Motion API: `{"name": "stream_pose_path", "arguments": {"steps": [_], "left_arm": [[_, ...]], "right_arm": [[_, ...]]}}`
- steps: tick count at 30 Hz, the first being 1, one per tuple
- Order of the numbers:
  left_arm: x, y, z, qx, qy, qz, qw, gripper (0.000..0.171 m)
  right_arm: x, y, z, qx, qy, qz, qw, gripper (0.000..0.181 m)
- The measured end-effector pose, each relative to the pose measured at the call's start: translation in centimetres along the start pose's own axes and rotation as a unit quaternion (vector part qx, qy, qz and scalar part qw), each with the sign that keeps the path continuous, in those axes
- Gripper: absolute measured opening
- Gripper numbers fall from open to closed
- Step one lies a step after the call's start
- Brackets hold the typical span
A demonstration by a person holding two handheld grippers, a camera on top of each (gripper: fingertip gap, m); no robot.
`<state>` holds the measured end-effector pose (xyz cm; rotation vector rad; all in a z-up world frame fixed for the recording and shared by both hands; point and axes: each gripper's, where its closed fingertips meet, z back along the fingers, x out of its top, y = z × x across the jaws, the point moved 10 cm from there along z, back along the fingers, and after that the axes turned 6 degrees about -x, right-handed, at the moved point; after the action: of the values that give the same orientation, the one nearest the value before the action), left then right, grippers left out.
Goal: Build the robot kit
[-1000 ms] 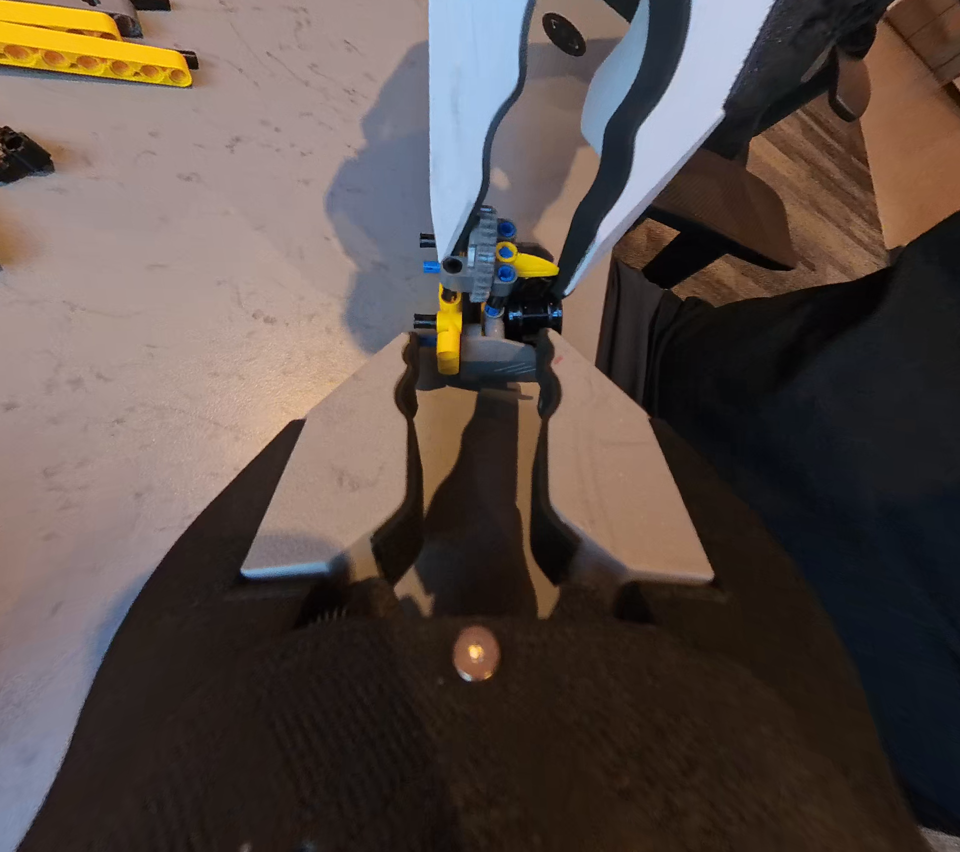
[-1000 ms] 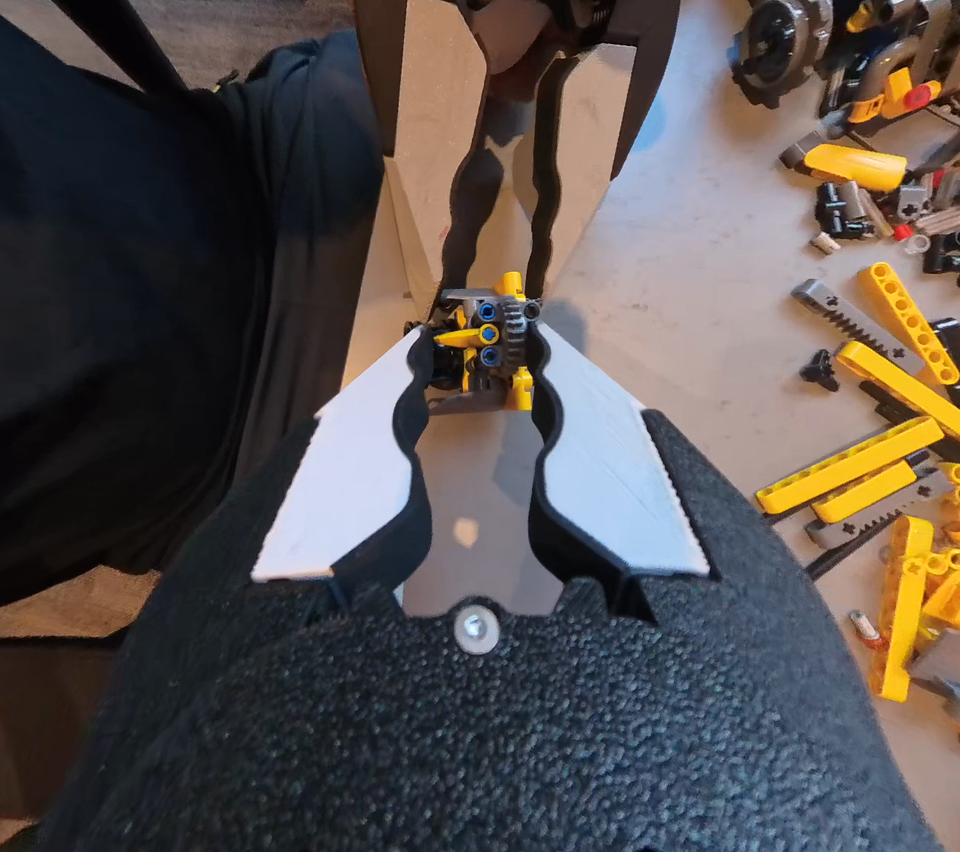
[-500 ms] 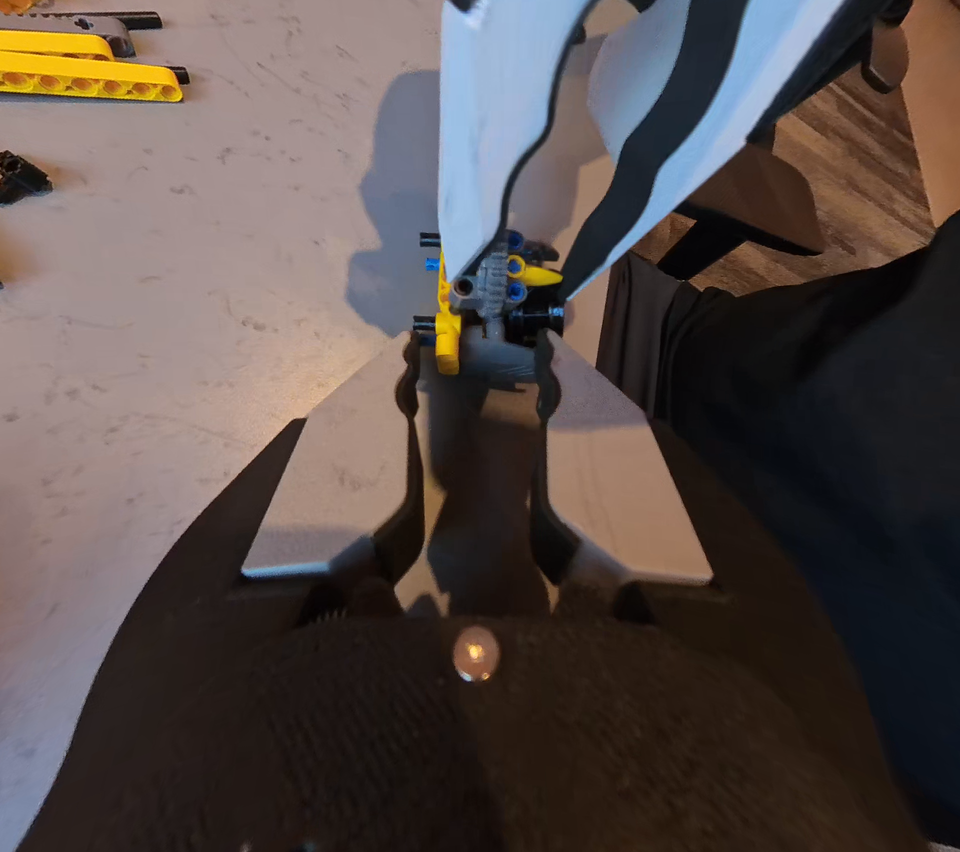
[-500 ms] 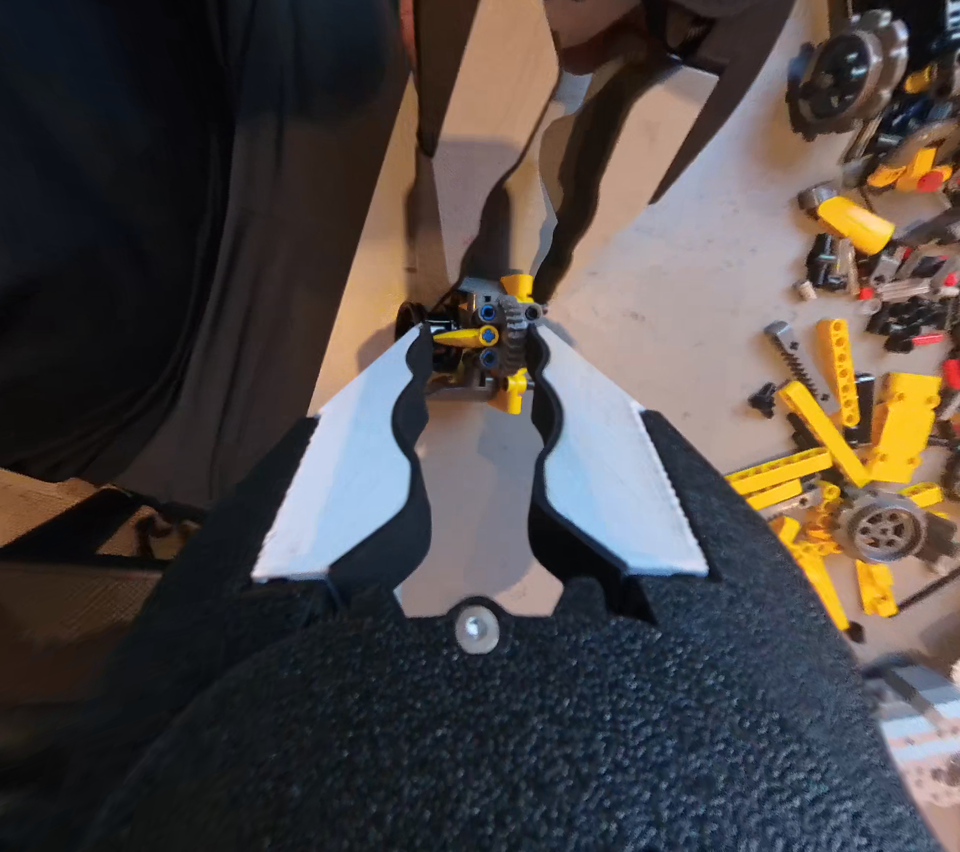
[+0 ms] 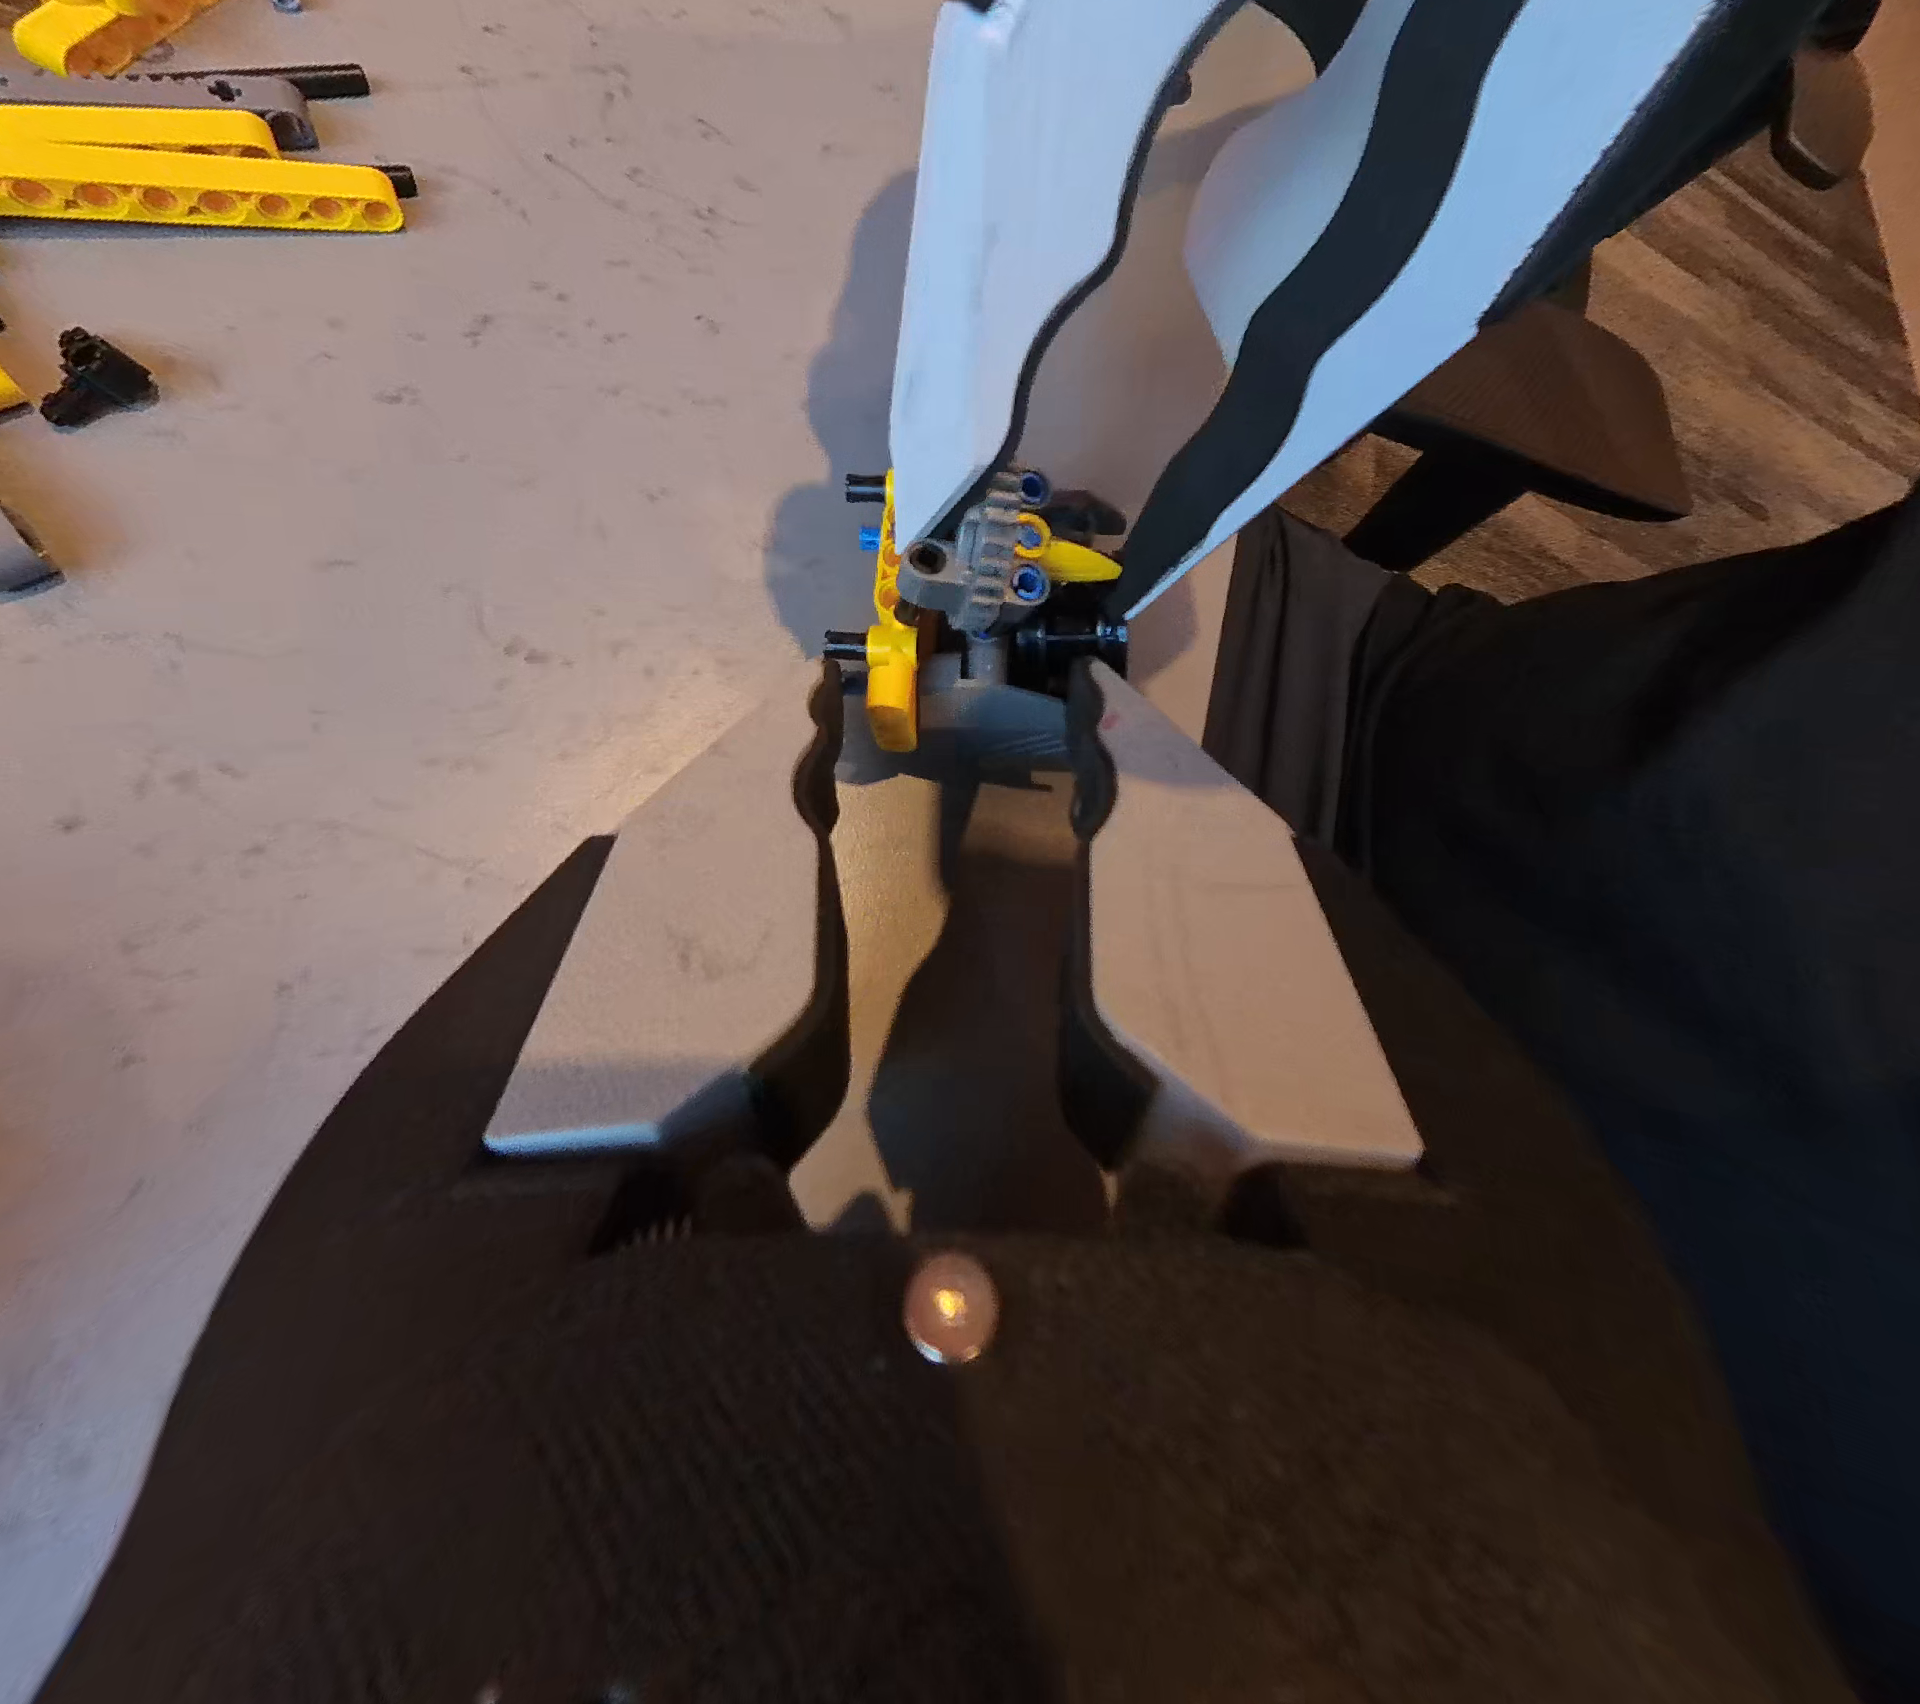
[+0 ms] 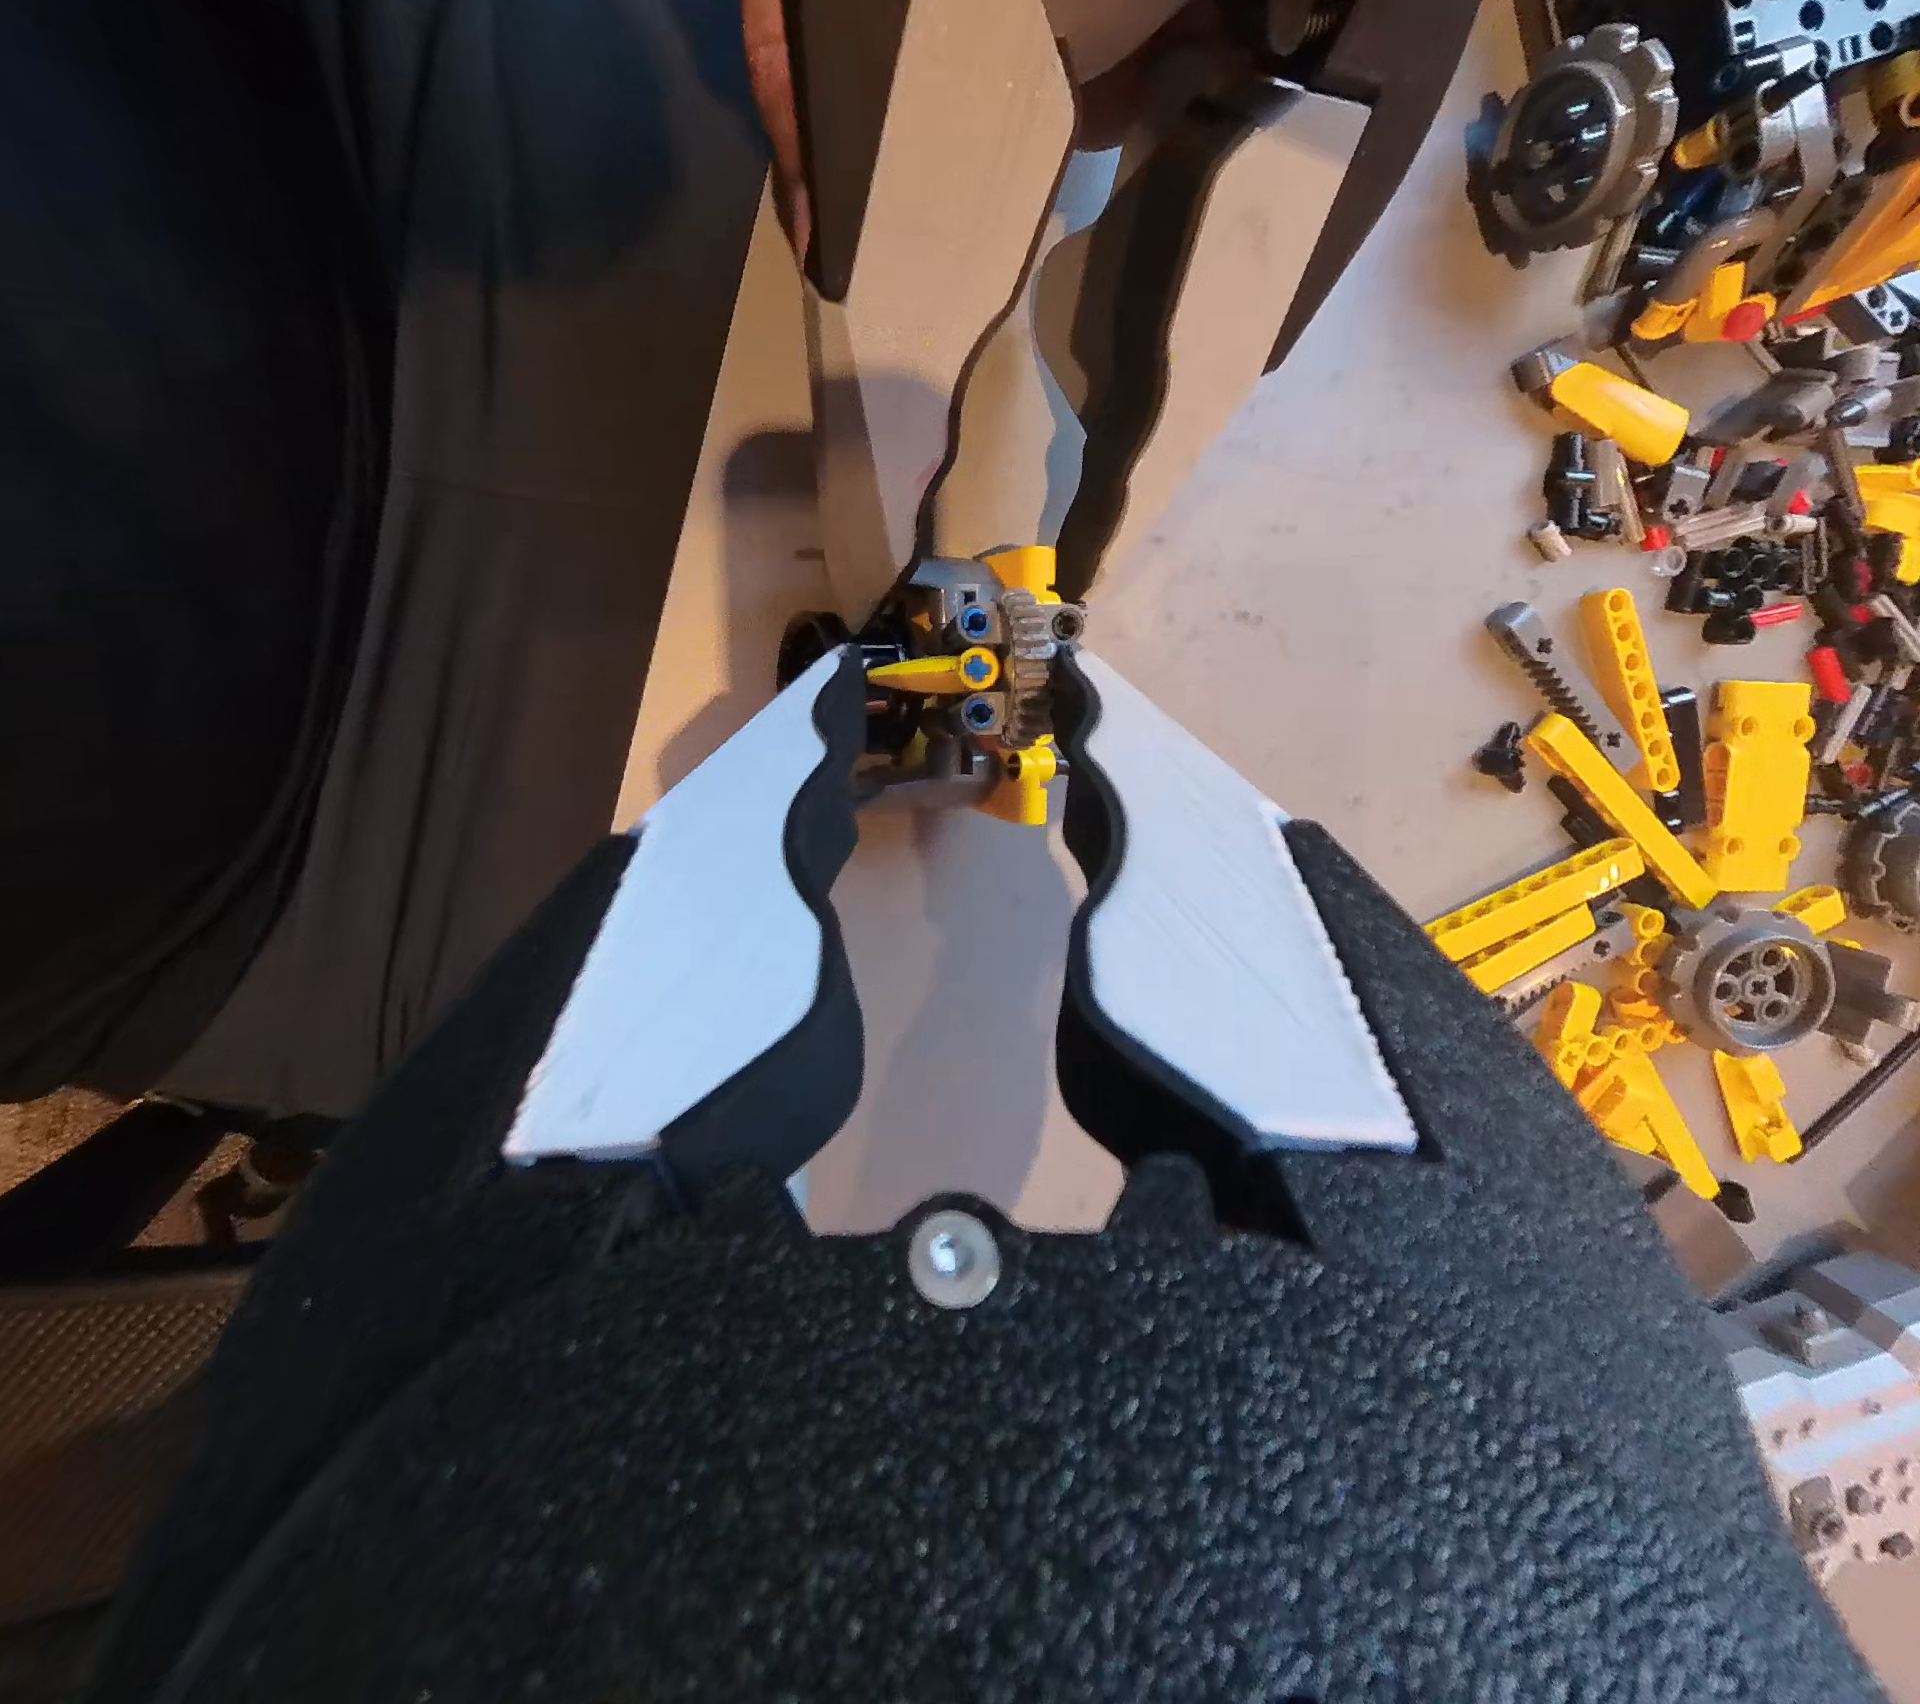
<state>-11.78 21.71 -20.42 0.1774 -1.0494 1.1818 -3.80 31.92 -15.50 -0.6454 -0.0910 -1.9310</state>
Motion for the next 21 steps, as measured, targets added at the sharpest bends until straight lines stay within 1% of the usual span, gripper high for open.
{"name": "stream_pose_path", "arguments": {"steps": [4,6,7,8,10,11,15,18,21], "left_arm": [[0.0,0.2,0.3,-0.013,-0.009,0.019,1.0,0.042],[-0.2,-0.6,0.4,-0.023,-0.016,0.003,1.0,0.054],[-0.3,-1.1,0.3,-0.014,-0.015,-0.004,1.0,0.063],[-0.4,-1.4,0.1,0.004,-0.014,-0.01,1.0,0.066],[-0.4,-1.5,-0.5,0.056,0.009,-0.013,0.998,0.064],[-0.4,-1.4,-0.9,0.069,0.02,-0.014,0.997,0.062],[-0.2,-1.5,-1.1,0.074,0.018,-0.015,0.997,0.06],[-0.3,-1.6,-1.1,0.071,0.017,-0.011,0.997,0.055],[-0.4,-1.8,-1.1,0.077,0.017,-0.016,0.997,0.055]], "right_arm": [[-0.3,-0.4,-0.1,0.016,-0.016,-0.018,1.0,0.036],[-0.5,-0.5,-0.1,0.02,-0.023,-0.023,0.999,0.036],[-0.5,-0.5,-0.1,0.019,-0.025,-0.02,0.999,0.036],[-0.5,-0.4,-0.1,0.018,-0.027,-0.018,0.999,0.036],[-0.6,-0.5,-0.1,0.023,-0.034,-0.022,0.999,0.036],[-0.7,-0.6,-0.1,0.027,-0.037,-0.026,0.999,0.036],[-0.8,-0.8,-0.1,0.039,-0.043,-0.036,0.998,0.037],[-0.9,-1.0,-0.2,0.055,-0.045,-0.05,0.996,0.037],[-1.1,-1.4,-0.3,0.072,-0.052,-0.072,0.993,0.036]]}}
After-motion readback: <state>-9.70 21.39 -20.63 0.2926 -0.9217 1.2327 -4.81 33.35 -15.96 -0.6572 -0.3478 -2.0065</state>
